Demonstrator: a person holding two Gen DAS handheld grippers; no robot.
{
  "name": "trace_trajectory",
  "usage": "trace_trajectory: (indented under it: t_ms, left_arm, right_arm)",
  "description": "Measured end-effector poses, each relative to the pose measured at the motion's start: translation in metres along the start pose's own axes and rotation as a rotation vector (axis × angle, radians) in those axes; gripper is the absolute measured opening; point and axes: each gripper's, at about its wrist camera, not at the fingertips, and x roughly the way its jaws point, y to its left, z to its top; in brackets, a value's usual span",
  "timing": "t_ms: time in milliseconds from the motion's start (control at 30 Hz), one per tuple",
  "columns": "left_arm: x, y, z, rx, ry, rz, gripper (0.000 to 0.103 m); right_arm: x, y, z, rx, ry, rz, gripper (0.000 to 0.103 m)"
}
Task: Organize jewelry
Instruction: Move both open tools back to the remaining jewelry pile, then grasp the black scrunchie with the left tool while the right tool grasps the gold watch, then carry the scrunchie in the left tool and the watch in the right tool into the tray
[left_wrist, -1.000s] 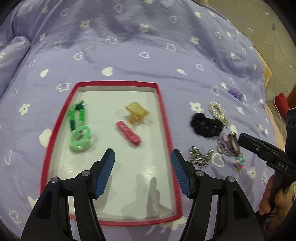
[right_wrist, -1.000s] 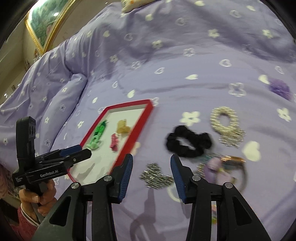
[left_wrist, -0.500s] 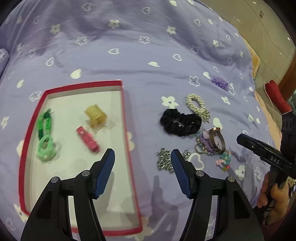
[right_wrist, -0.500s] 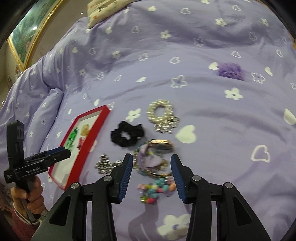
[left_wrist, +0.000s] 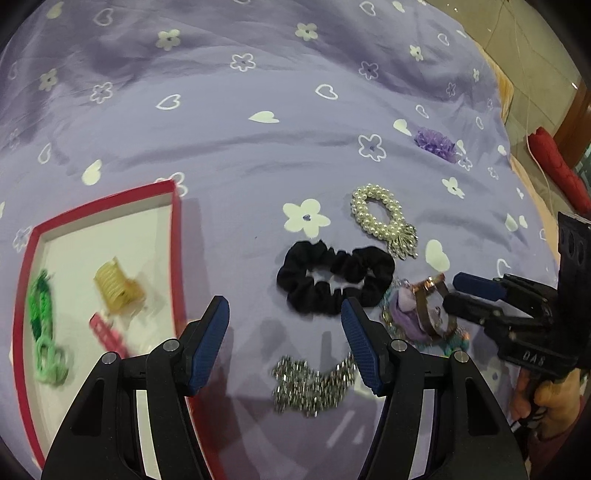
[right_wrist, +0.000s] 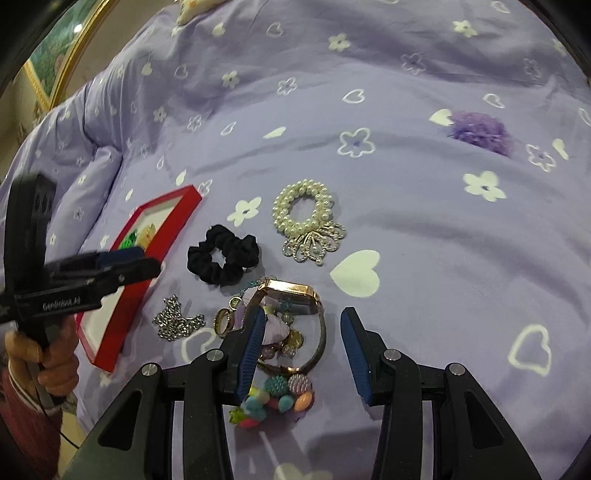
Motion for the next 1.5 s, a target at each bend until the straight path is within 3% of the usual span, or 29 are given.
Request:
trace_trajectory:
  t_ms: [367, 400, 467, 533, 633, 1033, 1500]
  left_arm:
    - [0.044, -0.011, 0.020, 0.048, 0.082, -0.026, 0.062]
    - [0.047, -0.013, 0.019, 0.053, 0.088, -0.032, 0.060]
    - [0.050, -0.016, 0.018, 0.068, 0.093, -0.044, 0.042]
    - [0.051, -0.020, 0.016, 0.089, 0.097, -0.049, 0.021]
    - [0.048, -0.023, 0.015, 0.108, 0.091, -0.060, 0.012]
    - [-0.002, -0.011, -0.005, 0.042, -0.013, -0.103, 0.009]
    - [-0.076, 0.035, -0.044, -0.102, -0.131, -0.120, 0.009]
  right_arm:
    - [0.026, -0.002, 0.016, -0.081, 0.039, 0.020, 0.042]
    - [0.026, -0.001, 0.016, -0.084, 0.038, 0.019, 0.038]
    - [0.027, -0.002, 0.015, -0.077, 0.046, 0.020, 0.020]
    - [0.026, -0.004, 0.013, -0.064, 0.043, 0.023, 0.019]
    - [0.021, -0.005, 0.009, -0.043, 0.034, 0.016, 0.017]
    - [-0.015, 0.000, 0.004, 0.049, -0.056, 0.041, 0.010]
    - [-0.015, 0.060, -0.001, -0.014, -0.046, 0.116, 0.009]
